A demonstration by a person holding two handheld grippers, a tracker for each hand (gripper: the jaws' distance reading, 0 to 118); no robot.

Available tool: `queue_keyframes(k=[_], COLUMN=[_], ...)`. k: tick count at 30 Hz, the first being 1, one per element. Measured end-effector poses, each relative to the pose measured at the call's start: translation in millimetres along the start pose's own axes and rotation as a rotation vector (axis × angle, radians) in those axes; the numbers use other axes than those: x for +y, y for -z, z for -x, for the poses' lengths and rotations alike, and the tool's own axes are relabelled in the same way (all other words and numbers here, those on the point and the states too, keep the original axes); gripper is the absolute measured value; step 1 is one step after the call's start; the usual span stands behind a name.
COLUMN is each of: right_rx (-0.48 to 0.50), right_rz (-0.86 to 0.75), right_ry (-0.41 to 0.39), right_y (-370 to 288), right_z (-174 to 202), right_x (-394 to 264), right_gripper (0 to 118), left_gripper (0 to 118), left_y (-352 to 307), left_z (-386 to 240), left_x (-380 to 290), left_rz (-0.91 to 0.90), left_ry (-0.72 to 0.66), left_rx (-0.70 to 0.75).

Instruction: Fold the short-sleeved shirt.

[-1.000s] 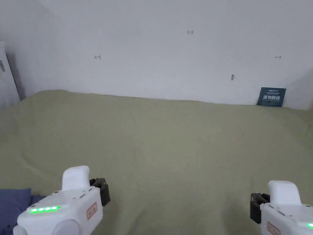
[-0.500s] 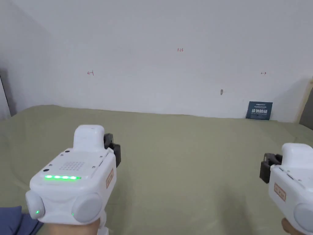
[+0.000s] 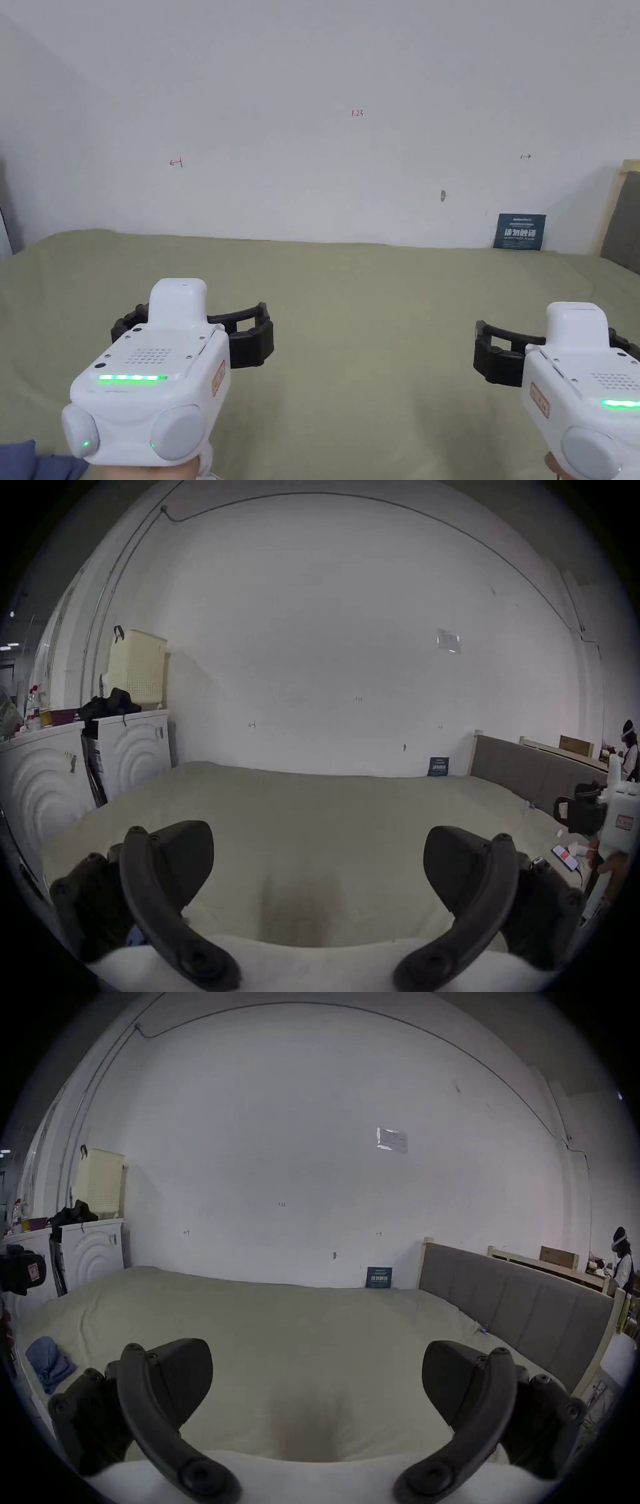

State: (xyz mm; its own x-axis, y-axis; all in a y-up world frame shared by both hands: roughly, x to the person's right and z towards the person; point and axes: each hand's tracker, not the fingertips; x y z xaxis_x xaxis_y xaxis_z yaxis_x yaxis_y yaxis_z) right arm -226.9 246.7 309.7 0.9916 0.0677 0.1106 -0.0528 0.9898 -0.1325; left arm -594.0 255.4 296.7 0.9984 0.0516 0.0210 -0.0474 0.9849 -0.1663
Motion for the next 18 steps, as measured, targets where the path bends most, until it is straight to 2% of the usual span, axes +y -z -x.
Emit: queue_keyframes(k=[7,13,18], right_rx=[-0.029,-0.024,0.021], right_rz=[0.004,-0.003,-0.008], right_ry=[-0.043,-0.027,-0.017], right_y=[-1.1,-7.0,-6.5], right_z=[-0.8,-4.7,-5.3], right_x=[-4.5,-4.6,-2.3], right_gripper=[118,118,118], left_gripper=[118,118,118], left_y=[2.7,-1.8,-2.6], left_z=[5.6,1.6,-1.3], left_x=[-0.9,2.4,1.9], left_rz=[-0.004,-0.003,-0.002], left_ry=[-0.026,-0.002,0.021], left_rx=[0.018,0.023,0.016])
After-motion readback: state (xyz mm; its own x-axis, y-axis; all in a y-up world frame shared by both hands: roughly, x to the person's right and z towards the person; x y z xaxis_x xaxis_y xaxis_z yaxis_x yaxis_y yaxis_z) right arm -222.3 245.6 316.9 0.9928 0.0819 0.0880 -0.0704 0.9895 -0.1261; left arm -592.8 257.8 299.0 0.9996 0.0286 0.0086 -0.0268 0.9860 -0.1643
